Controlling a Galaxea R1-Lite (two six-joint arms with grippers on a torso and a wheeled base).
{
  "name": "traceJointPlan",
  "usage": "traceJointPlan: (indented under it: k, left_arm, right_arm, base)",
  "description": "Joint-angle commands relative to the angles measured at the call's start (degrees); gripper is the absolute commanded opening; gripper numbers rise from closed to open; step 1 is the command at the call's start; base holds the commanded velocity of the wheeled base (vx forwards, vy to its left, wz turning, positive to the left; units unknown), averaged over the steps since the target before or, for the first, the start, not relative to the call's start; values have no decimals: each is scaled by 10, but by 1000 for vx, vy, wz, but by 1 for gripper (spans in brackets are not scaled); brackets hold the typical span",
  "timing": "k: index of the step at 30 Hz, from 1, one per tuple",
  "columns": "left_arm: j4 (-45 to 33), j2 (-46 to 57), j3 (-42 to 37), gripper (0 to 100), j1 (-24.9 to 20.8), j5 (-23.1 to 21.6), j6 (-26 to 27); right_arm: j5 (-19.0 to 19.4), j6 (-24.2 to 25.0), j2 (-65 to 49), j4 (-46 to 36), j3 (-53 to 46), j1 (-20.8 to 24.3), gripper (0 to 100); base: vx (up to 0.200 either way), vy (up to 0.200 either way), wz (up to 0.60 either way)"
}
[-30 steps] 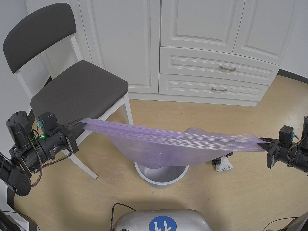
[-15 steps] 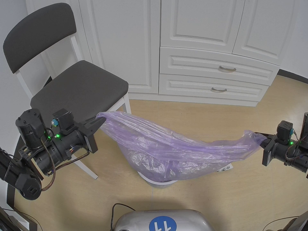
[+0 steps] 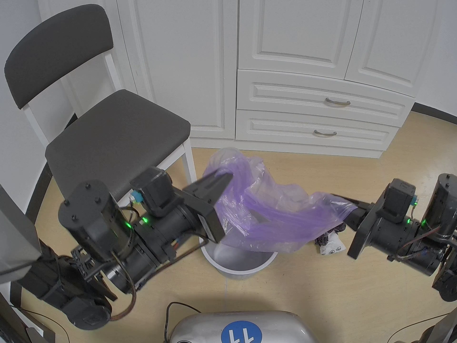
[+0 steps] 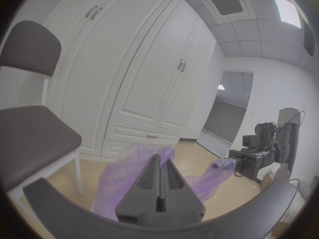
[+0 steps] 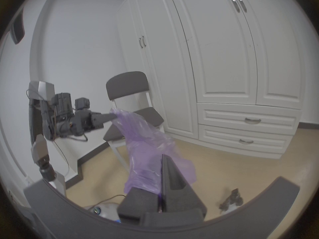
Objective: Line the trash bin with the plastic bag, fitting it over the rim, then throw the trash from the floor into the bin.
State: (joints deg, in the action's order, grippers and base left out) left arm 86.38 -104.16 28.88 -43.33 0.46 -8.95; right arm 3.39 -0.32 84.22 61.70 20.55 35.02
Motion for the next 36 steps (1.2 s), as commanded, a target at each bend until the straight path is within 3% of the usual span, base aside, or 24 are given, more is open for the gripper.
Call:
traceJointPlan:
  k: [1,10,15,27,36]
  left_arm:
    - [12,-10,-43,0,-56,31,-14]
    - [12,-10,-65,0,-34,28,-6]
    - [11,-21,-59,0,-24,25,-6]
    - [12,-76,-29,0,-9,25,-14]
    - [12,-103,-5,0,-11,30,-45]
  right_arm:
    - [-30,21,62,25,-9,56,0]
    - [-40,30,92,26,-7,49,0]
    - [-94,66,103,25,2,47,0]
    - [-99,106,175,26,30,38,0]
    - [-89,106,183,26,31,10,0]
  base:
    - [0,0,0]
    - [0,0,0]
    - [0,0,0]
    - [0,0,0]
    - [0,0,0]
